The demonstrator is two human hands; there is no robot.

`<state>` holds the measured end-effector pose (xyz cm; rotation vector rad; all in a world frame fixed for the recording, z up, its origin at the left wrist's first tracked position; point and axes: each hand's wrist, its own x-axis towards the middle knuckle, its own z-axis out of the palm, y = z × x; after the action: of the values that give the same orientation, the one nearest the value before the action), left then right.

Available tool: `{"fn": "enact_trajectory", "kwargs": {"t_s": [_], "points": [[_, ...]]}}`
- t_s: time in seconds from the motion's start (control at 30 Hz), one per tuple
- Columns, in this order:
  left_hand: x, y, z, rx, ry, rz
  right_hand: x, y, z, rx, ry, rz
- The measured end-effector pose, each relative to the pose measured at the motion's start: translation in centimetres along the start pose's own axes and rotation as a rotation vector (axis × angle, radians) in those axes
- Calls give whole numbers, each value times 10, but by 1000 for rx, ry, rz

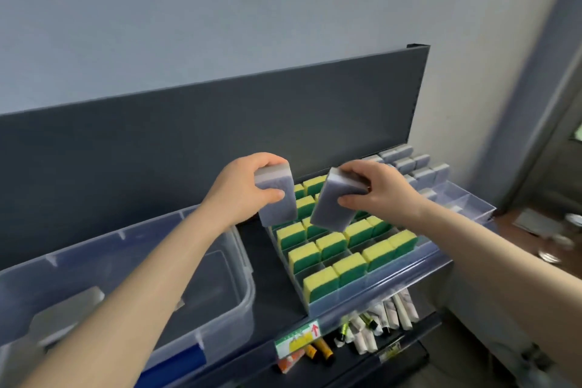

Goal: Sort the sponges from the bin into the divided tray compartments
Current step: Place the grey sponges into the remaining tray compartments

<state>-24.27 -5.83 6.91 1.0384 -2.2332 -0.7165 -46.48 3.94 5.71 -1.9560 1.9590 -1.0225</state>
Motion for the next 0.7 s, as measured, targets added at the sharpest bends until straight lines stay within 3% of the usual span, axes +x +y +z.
{"fn": "enact_trajectory", "kwargs": {"t_s": [0.4,0.7], "points": [[24,98,142,-18,-51,64,-81,126,-101,-18,61,142],[59,132,198,-19,-113,101,-98,182,-135,27,149,230]]}}
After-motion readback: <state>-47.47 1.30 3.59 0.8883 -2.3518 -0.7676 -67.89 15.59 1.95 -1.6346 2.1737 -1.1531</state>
